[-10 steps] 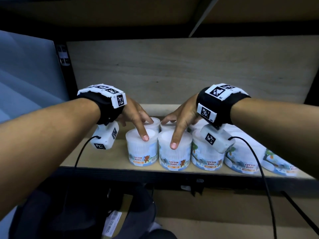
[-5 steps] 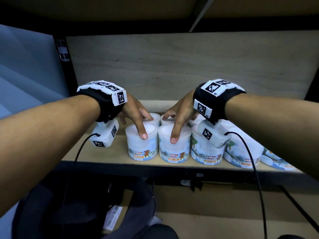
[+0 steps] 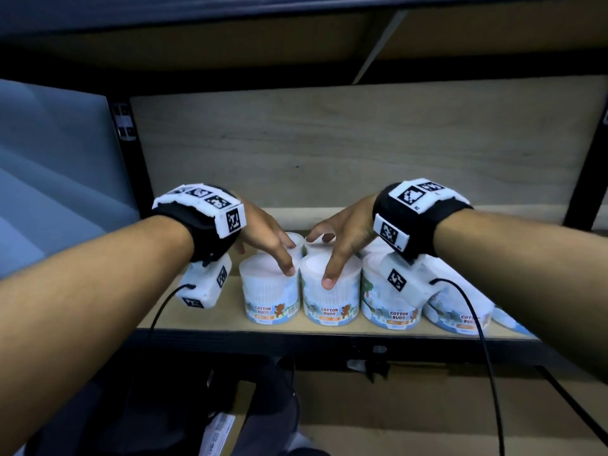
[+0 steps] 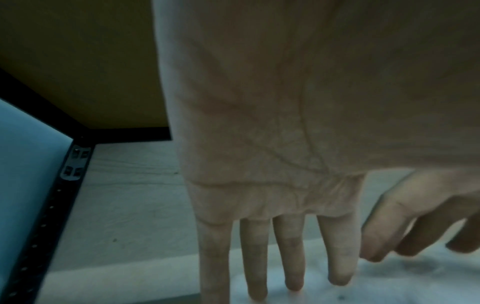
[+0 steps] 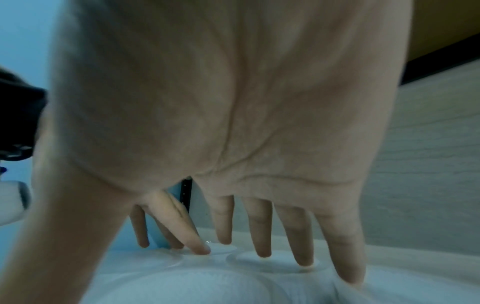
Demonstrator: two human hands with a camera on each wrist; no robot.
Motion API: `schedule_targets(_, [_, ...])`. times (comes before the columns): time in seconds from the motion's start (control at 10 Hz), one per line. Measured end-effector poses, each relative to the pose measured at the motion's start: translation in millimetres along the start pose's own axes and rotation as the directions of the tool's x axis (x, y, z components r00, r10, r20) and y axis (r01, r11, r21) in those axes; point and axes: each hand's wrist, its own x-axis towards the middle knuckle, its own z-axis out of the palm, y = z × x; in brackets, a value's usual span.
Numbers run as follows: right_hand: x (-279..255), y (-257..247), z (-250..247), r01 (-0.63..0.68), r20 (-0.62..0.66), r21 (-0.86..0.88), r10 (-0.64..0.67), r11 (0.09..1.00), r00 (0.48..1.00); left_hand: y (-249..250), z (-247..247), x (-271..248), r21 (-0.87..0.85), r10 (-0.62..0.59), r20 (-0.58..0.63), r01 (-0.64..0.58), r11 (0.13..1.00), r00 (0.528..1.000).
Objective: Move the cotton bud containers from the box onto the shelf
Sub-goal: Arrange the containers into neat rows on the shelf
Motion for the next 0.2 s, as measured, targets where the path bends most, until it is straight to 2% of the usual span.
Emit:
schedule_targets(0.1, [-18.8, 6.4, 3.7, 0.123, -0.158, 0.03, -0.117, 0.992, 0.98, 15.2, 0.6, -17.1, 0.167, 0.13, -0.118, -0.11, 0.98, 0.984])
schedule_targets(0.2, [-51.1, 16.1, 11.6, 0.343, -0.343, 0.16, -0.274, 0.925, 0.899, 29.6, 23.2, -49.8, 0.223, 0.37, -0.337, -0.308, 0.925, 0.866])
